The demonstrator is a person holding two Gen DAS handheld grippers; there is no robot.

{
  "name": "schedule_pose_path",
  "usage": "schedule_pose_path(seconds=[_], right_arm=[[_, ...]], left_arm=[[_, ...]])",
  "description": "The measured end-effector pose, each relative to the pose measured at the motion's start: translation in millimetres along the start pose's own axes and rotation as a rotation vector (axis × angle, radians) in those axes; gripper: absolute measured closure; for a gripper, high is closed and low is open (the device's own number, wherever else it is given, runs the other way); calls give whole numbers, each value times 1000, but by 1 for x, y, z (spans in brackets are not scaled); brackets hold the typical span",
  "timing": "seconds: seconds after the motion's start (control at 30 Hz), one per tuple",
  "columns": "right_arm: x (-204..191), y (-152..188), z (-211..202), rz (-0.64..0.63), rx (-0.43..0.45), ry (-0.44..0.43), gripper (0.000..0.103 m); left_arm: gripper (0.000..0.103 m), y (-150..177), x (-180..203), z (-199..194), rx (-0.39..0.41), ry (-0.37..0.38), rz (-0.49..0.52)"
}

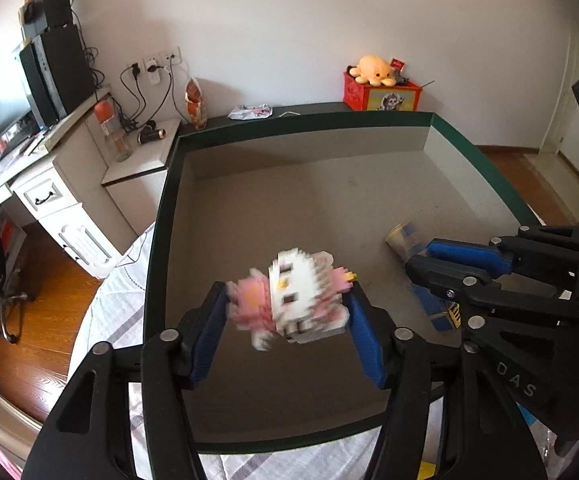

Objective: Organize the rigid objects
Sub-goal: 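Carry both items into the pink box and open both grippers, then move both grippers back toward the remaining items on the bed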

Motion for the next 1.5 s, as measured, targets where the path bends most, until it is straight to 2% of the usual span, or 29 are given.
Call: schedule_pose_path(seconds=[0.03, 0.1, 0.17, 0.3, 0.33, 0.37, 0.57, 0.77, 0.8, 0.83, 0.93, 1.07, 1.2, 1.37, 1.5], right_arm=[[0, -1, -2, 2, 3, 2, 86], [2, 0, -9, 12, 17, 14, 82], [5, 2, -20, 29, 40, 29, 70], [8, 5, -50, 47, 111, 53, 36], [8, 8, -60, 52, 133, 62, 26], [8, 10, -70, 53, 153, 67, 22], [-9, 28, -121, 33, 252, 46, 19], [-30, 57, -163, 6, 330, 92, 14], [-34, 64, -171, 2, 349, 109, 11], [-37, 71, -178, -3, 363, 128, 0], [-47, 96, -196, -19, 414, 157, 0], [-59, 125, -215, -14, 449, 160, 0], [-70, 147, -235, -14, 500, 207, 0], [-73, 166, -250, -8, 527, 213, 0], [-75, 177, -256, 1, 532, 220, 0]], left_arm=[[32, 0, -1, -2, 2, -13, -4], [16, 1, -7, -11, 27, -55, -18], [9, 2, -12, -21, 47, -64, -33], [0, 11, -22, -58, 131, -75, -66], [0, 13, -23, -66, 150, -81, -71], [0, 17, -25, -75, 169, -85, -75], [0, 46, -29, -134, 256, -123, -84], [0, 81, -22, -184, 328, -120, -98], [0, 88, -20, -192, 345, -121, -104], [0, 95, -18, -201, 357, -112, -103], [0, 116, -11, -221, 375, -94, -94], [0, 140, -7, -249, 424, -152, -104], [0, 164, -7, -274, 475, -145, -142], [0, 183, -10, -291, 496, -183, -154], [0, 201, -9, -299, 488, -182, -140]])
Point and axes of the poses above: each gripper's, at about its wrist camera, not at the fingertips, and z roughly the way its jaws point, x to its right, y to its underside, the point moved 5 cm from there along z, roughly the way its jaws point, and after that the axes turned 6 degrees about -x, right-handed, at the moved point
